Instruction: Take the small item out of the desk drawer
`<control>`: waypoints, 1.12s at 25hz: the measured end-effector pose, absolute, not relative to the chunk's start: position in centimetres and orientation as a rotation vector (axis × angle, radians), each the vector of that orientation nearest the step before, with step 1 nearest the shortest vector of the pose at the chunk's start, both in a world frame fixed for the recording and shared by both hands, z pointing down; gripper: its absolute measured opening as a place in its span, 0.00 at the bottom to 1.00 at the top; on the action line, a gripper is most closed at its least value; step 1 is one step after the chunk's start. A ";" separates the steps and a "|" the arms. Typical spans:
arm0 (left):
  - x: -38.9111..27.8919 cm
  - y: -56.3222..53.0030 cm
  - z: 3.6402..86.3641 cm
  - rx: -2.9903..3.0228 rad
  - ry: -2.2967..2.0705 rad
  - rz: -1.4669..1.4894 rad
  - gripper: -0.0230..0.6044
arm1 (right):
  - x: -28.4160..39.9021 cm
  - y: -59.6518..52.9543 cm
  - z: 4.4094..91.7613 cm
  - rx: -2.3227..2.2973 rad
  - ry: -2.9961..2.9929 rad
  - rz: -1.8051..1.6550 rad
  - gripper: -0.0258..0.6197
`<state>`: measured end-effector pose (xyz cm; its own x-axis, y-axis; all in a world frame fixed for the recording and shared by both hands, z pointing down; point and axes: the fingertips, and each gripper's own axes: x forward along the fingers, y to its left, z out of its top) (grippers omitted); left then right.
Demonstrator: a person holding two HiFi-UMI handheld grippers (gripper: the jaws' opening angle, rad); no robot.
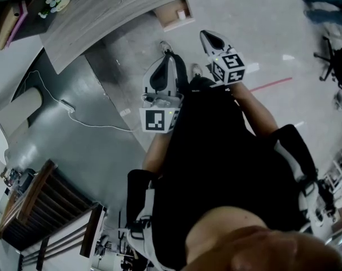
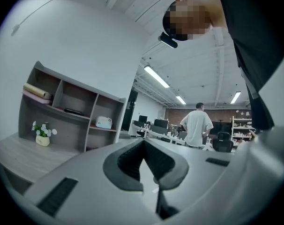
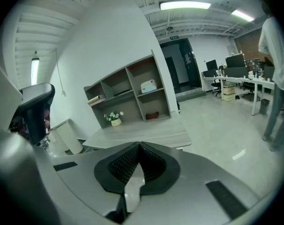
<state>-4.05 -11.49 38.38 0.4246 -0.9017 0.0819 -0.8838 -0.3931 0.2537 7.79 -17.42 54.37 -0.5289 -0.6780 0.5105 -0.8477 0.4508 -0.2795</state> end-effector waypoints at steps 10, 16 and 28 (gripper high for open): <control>-5.7 -18.2 40.1 2.422 -1.492 -0.089 0.03 | 5.5 -24.2 60.5 1.296 -2.258 0.808 0.04; -7.0 -20.9 41.1 2.378 -1.480 -0.119 0.03 | 5.4 -27.0 68.0 1.268 -2.129 0.848 0.04; -8.3 -24.0 43.0 2.341 -1.472 -0.124 0.03 | 6.0 -28.9 81.3 1.173 -1.900 0.969 0.04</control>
